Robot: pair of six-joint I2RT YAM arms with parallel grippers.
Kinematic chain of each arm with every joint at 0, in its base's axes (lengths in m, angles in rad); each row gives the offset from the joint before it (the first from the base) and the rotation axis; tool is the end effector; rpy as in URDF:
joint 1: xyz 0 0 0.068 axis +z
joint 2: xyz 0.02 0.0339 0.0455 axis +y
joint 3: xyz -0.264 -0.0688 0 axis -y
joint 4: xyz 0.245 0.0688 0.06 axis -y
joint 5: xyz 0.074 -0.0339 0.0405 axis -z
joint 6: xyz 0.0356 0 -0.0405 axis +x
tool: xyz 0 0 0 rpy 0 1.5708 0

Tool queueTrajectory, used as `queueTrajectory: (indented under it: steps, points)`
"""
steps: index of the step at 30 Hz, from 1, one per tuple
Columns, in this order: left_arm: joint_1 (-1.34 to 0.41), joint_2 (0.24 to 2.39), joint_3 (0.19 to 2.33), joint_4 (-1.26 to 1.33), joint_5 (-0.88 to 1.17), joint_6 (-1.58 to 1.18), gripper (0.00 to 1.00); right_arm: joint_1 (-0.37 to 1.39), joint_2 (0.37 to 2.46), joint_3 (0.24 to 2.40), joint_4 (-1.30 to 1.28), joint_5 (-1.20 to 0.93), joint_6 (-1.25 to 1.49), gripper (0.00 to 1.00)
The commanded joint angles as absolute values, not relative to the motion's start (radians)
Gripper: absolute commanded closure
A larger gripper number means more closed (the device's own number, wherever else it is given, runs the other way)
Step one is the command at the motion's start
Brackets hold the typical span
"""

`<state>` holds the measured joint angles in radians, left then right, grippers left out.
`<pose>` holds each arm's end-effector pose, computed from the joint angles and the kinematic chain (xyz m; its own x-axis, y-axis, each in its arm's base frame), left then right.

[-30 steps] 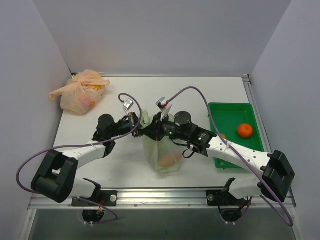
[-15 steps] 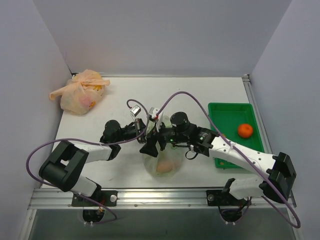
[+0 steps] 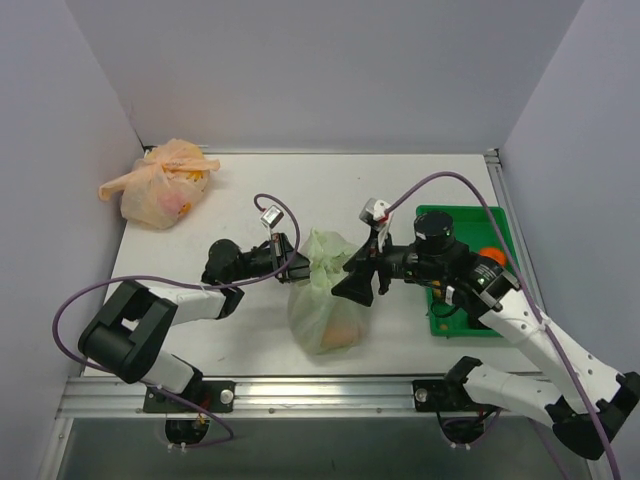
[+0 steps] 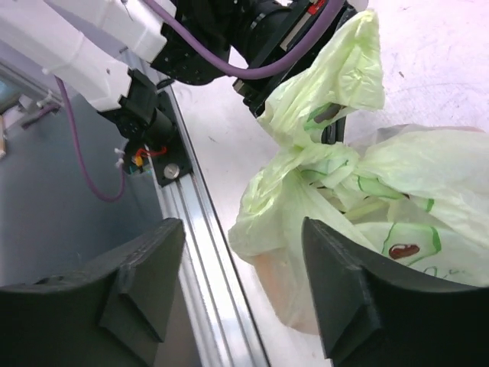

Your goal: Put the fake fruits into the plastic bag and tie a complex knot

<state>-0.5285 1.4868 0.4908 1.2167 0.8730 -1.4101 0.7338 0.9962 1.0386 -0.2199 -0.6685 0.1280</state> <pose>0.2245 -0.1627 0.2248 -0.9269 -0.1932 -0.3217 0.3418 -0.0805 -0.9363 0.1479 0.1631 0.3874 -0.2550 -0.0950 -0.9623 -0.9539 0.1879 0.2342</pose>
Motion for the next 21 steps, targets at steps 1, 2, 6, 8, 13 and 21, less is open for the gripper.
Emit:
queueTrajectory:
  steps: [1, 2, 6, 8, 13, 21]
  points:
    - [-0.525, 1.453, 0.514, 1.278, 0.882, -1.394, 1.0, 0.681, 0.947, 1.031, -0.242, -0.667, 0.161, 0.4]
    - [-0.526, 1.451, 0.514, 1.272, 0.882, -1.391, 1.0, 0.664, 0.934, 1.025, -0.245, -0.632, 0.172, 0.46]
    - [-0.528, 1.445, 0.505, 1.256, 0.884, -1.385, 1.0, 0.56, 0.943, 0.963, -0.247, -0.595, 0.218, 0.77]
    - [-0.531, 1.45, 0.502, 1.249, 0.885, -1.379, 1.0, 0.552, 1.0, 0.963, -0.245, -0.61, 0.236, 0.81]
    - [-0.541, 1.466, 0.511, 1.246, 0.885, -1.379, 1.0, 0.554, 1.089, 0.933, -0.12, -0.658, 0.316, 0.71]
    - [-0.561, 1.47, 0.497, 1.236, 0.879, -1.367, 1.0, 0.597, 1.146, 0.887, 0.043, -0.661, 0.351, 0.71]
